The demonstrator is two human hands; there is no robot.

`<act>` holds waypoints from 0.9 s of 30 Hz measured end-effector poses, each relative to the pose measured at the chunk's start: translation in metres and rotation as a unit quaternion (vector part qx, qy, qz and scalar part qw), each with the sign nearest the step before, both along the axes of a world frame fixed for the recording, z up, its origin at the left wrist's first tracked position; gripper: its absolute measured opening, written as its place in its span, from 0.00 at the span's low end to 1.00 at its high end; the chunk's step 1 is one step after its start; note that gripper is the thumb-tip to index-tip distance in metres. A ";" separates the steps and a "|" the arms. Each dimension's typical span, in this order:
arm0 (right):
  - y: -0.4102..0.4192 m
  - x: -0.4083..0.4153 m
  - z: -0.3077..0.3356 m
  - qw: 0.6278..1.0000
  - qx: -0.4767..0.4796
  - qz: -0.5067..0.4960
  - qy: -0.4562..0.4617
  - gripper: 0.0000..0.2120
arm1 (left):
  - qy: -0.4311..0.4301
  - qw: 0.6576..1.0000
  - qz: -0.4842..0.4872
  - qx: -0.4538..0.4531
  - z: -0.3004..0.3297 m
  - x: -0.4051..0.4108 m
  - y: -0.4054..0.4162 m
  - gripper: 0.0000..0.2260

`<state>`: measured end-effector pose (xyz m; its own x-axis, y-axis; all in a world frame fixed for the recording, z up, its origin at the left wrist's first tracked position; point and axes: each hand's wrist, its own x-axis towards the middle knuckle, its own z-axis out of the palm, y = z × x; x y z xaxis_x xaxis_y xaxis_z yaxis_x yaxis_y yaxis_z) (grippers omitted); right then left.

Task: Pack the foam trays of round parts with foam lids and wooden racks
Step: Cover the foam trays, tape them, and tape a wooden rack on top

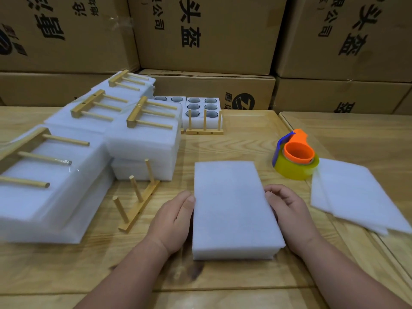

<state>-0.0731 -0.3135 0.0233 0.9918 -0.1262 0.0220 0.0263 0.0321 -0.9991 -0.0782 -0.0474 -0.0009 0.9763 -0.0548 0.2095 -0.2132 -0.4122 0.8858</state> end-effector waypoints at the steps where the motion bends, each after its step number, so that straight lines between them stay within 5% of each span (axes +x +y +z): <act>1: 0.000 0.000 0.000 1.000 -0.001 -0.001 0.000 0.11 | 0.001 1.000 -0.002 -0.004 0.001 -0.001 0.000 0.20; 8: -0.001 0.002 -0.002 1.000 0.002 -0.020 0.012 0.13 | 0.001 0.999 0.016 -0.028 0.013 -0.014 0.000 0.18; 14: -0.005 0.008 -0.009 0.999 0.019 -0.039 0.014 0.12 | -0.036 0.978 0.189 -0.082 0.003 -0.058 0.026 0.12; 16: -0.005 0.008 -0.010 0.999 0.010 -0.036 0.017 0.10 | -0.015 0.965 0.222 -0.137 0.002 -0.061 0.032 0.03; 23: -0.004 0.007 -0.008 0.999 -0.008 -0.032 0.017 0.12 | 0.129 0.941 0.263 -0.168 0.015 -0.028 0.037 0.33; 27: -0.002 0.004 -0.008 0.999 -0.021 -0.038 0.018 0.11 | 0.143 0.925 0.314 -0.157 0.029 -0.007 0.040 0.18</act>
